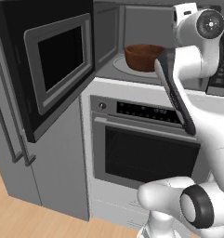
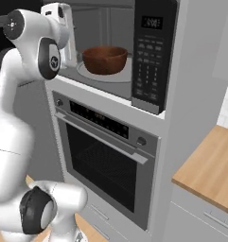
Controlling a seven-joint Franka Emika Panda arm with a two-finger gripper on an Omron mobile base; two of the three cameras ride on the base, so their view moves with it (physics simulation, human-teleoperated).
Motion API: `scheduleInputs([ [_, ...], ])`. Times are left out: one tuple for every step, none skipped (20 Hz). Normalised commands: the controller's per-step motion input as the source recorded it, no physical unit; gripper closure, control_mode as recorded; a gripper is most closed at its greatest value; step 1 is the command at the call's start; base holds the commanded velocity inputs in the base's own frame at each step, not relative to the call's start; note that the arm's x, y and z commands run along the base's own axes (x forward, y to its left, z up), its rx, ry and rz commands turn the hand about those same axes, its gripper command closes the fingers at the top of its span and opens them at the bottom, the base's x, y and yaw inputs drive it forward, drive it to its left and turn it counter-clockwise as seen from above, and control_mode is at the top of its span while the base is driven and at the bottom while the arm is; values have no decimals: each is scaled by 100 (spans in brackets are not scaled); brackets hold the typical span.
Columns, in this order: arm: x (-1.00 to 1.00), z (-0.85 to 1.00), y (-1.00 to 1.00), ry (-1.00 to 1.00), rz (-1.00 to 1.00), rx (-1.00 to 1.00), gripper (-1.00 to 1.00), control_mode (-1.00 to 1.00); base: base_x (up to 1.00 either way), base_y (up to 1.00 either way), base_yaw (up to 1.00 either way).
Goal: Pick the bell pepper from the sink and place it in the bowl. Then pick the bowl and place it in the microwave. Then close the microwave door and press the start button.
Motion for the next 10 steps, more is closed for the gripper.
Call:
scheduleInputs([
  [-100, 0, 25, 0, 0, 0, -100, -100, 0, 0, 0],
  [-100, 0, 26, 0, 0, 0, -100, -100, 0, 0, 0],
  [-100, 0, 35, -6, 0, 0, -100, -100, 0, 0, 0],
  [-100, 0, 36, -12, 0, 0, -100, -100, 0, 0, 0],
  [-100, 0, 36, -13, 0, 0, -100, -100, 0, 0, 0],
  [-100, 0, 43, -9, 0, 0, -100, -100, 0, 0, 0],
  [-100, 0, 58, -19, 0, 0, -100, -100, 0, 0, 0],
  [-100, 0, 55, -18, 0, 0, -100, -100, 0, 0, 0],
  [-100, 0, 45, -18, 0, 0, -100, -100, 0, 0, 0],
  [-100, 0, 45, -18, 0, 0, -100, -100, 0, 0, 0],
])
